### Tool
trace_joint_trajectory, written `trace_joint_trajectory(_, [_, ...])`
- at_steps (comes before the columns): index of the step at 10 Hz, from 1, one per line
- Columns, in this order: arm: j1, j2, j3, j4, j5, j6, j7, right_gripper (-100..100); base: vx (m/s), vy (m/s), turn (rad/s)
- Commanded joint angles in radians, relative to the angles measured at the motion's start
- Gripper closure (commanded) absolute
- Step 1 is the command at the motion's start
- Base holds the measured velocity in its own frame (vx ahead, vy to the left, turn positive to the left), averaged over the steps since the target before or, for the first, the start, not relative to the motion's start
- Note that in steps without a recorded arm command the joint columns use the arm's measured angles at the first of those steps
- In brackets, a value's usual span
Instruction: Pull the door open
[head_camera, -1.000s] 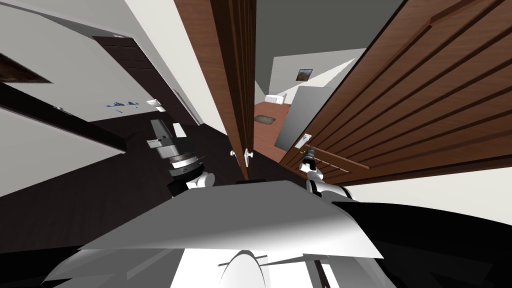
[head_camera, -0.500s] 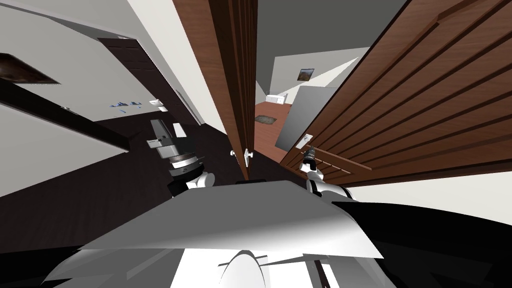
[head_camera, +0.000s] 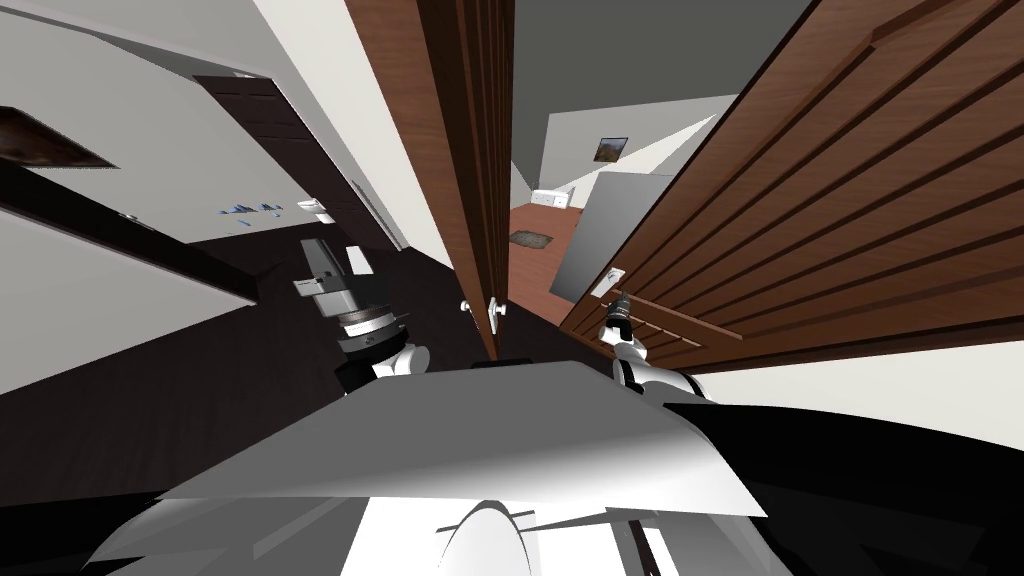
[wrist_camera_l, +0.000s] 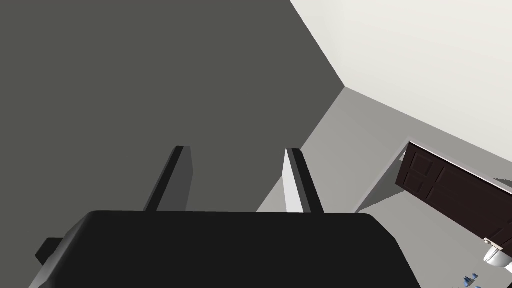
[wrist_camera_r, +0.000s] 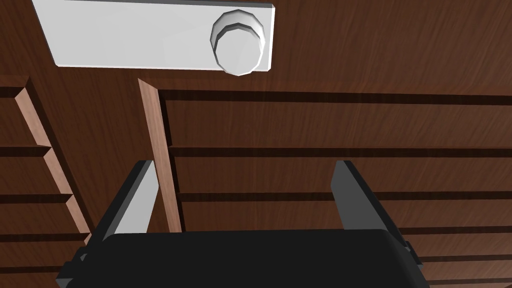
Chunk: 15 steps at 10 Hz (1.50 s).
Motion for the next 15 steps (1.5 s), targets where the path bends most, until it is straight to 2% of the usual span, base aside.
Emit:
trace_joint_trajectory(1, [-0.001,-0.001,-0.008,0.005,-0.003,0.000,0.006,-100,0.005,-0.020,0.077])
trace_joint_trajectory(15, [-0.001,-0.002,-0.018,0.010,-0.007,0.000,0.012,-100,0.001,-0.003,0.010])
